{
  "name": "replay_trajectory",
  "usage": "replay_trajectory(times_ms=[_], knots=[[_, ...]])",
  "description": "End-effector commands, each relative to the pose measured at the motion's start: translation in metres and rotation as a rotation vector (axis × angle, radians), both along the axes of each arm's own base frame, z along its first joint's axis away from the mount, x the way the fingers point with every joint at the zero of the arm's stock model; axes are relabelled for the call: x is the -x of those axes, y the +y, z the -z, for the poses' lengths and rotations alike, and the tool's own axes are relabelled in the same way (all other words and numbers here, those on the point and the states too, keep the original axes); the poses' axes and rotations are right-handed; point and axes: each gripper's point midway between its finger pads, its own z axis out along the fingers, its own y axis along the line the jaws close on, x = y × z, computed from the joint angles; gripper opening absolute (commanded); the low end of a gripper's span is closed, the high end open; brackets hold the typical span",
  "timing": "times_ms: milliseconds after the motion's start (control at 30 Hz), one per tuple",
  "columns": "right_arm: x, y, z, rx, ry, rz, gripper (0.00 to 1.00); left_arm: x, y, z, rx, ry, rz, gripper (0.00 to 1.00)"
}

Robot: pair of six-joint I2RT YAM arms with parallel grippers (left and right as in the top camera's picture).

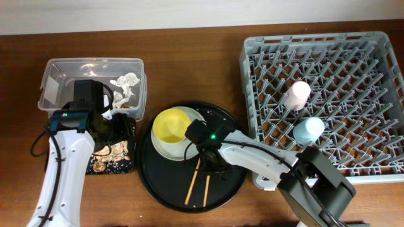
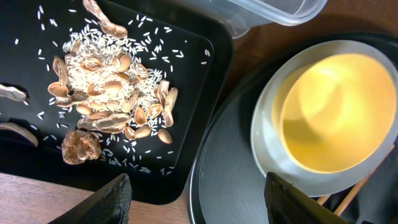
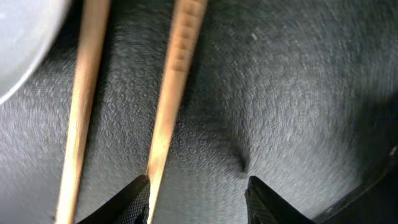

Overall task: Sort waste into correct bins and load items into the dishwasher rack
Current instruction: 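Reach the right gripper to the wooden chopsticks on the black tray, then grasp one chopstick with the right gripper and drop it into the rack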

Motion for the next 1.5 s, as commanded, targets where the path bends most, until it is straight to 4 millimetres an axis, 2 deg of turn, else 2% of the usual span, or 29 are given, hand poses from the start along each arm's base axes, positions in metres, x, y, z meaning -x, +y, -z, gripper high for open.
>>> replay_trajectory(times_ms=[0, 133, 500, 733, 833, 933, 1100, 1200, 1300, 1367, 1467], knots=[[0.000, -0.007, 0.005, 0.040, -0.011, 0.050, 0.51, 0.000, -0.001, -0.005, 0.009, -0.016, -0.010, 0.68], [0.001, -0.004, 0.005, 0.026, -0.006, 0.051, 0.56, 0.000, -0.001, -0.005, 0.009, -0.016, -0.010, 0.68], [0.006, -0.003, 0.008, 0.020, 0.021, 0.054, 0.55, 0.000, -0.001, -0.005, 0.009, -0.016, -0.010, 0.68], [0.012, -0.009, 0.017, 0.041, 0.042, 0.080, 0.54, 0.000, -0.001, -0.005, 0.009, -0.016, -0.010, 0.68], [0.013, -0.009, 0.019, 0.046, 0.047, 0.080, 0.43, 0.001, -0.001, -0.005, 0.009, -0.012, -0.010, 0.69], [0.013, -0.009, 0.019, 0.043, 0.052, 0.080, 0.20, 0.001, -0.001, -0.005, 0.009, -0.012, -0.010, 0.68], [0.014, -0.006, 0.019, 0.032, 0.059, 0.080, 0.04, 0.000, -0.001, -0.005, 0.009, -0.013, -0.010, 0.68], [0.013, -0.005, 0.018, 0.028, 0.056, 0.080, 0.04, 0.001, -0.001, -0.005, 0.009, -0.012, -0.010, 0.68], [0.007, -0.007, 0.007, 0.015, 0.040, 0.084, 0.04, 0.001, -0.001, -0.005, 0.009, -0.012, -0.010, 0.68], [-0.008, -0.012, -0.014, 0.002, -0.007, 0.081, 0.04, 0.000, -0.001, -0.005, 0.009, -0.013, -0.010, 0.68], [-0.037, -0.024, -0.066, -0.055, -0.114, 0.026, 0.04, 0.001, -0.001, -0.005, 0.009, -0.012, -0.010, 0.68]])
